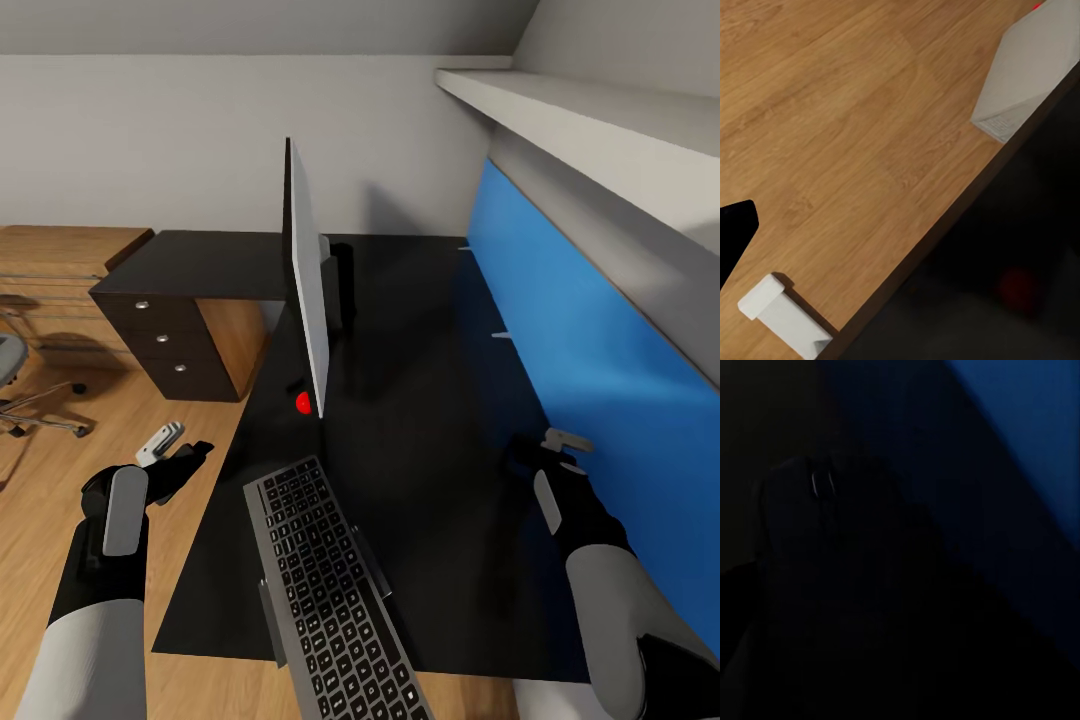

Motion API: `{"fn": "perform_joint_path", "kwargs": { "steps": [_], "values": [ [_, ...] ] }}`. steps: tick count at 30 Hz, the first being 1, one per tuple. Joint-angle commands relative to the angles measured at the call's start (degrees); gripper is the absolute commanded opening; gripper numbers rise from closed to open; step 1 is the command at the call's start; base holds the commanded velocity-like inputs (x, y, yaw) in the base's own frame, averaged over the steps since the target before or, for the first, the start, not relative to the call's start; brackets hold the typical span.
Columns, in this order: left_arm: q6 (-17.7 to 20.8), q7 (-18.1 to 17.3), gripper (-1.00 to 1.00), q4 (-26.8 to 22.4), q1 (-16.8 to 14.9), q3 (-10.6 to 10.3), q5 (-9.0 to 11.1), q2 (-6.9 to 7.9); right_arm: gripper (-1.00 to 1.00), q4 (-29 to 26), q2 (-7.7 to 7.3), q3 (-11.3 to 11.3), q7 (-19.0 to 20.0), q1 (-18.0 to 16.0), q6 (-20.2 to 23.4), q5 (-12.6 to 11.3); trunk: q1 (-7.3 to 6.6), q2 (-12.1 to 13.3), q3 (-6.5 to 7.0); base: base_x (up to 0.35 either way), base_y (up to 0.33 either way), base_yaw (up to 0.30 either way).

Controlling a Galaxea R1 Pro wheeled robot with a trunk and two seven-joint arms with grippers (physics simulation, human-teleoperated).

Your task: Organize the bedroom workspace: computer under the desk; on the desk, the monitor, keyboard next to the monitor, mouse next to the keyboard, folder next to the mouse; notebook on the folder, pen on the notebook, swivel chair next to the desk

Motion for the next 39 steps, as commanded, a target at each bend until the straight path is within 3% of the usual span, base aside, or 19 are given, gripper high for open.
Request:
{"fn": "perform_joint_path", "kwargs": {
  "steps": [1, 8, 12, 15, 18, 24, 39],
  "values": [
    [0.18, 0.49, 1.00, -0.08, -0.04, 0.12, 0.62, -0.04, -1.00, -0.33, -0.43, -0.08, -0.69, -0.01, 0.27, 0.82, 0.00, -0.04, -0.04, 0.000, 0.000, 0.000],
    [0.18, 0.49, 1.00, 0.10, -0.02, 0.12, 0.62, -0.04, -1.00, -1.95, -0.19, -0.05, -0.67, 0.30, 0.48, 0.76, 0.00, -0.04, -0.04, 0.000, 0.000, 0.000],
    [0.11, 0.48, 1.00, 0.30, 0.00, 0.12, 0.62, -0.04, -1.00, -9.33, 1.35, -0.05, -0.68, 3.87, 1.57, 0.75, 0.00, -0.04, -0.04, 0.000, 0.000, 0.000],
    [0.04, 0.44, 1.00, 0.36, 0.00, 0.12, 0.62, -0.04, -1.00, -25.57, 5.97, -0.05, -0.75, 12.06, 7.97, 0.74, 0.00, -0.04, -0.04, 0.000, 0.000, 0.000],
    [0.01, 0.41, 1.00, 0.37, 0.00, 0.12, 0.62, -0.11, -1.00, -36.26, 9.20, -0.05, -0.77, 16.37, 11.75, 0.68, 0.00, -0.04, -0.04, 0.000, 0.000, 0.000],
    [0.05, 0.41, 1.00, 0.38, -0.01, 0.12, 0.68, -0.12, -1.00, -40.09, 10.33, 0.00, -0.68, 18.54, 13.19, 0.48, 0.00, -0.04, -0.04, -0.091, 0.103, 0.000],
    [0.04, 0.41, 1.00, 0.38, 0.00, 0.12, 0.71, -0.13, -1.00, -40.27, 10.49, 0.13, -0.60, 18.78, 12.94, 0.30, 0.00, -0.04, 0.03, -0.218, 0.256, 0.000]
  ]
}}
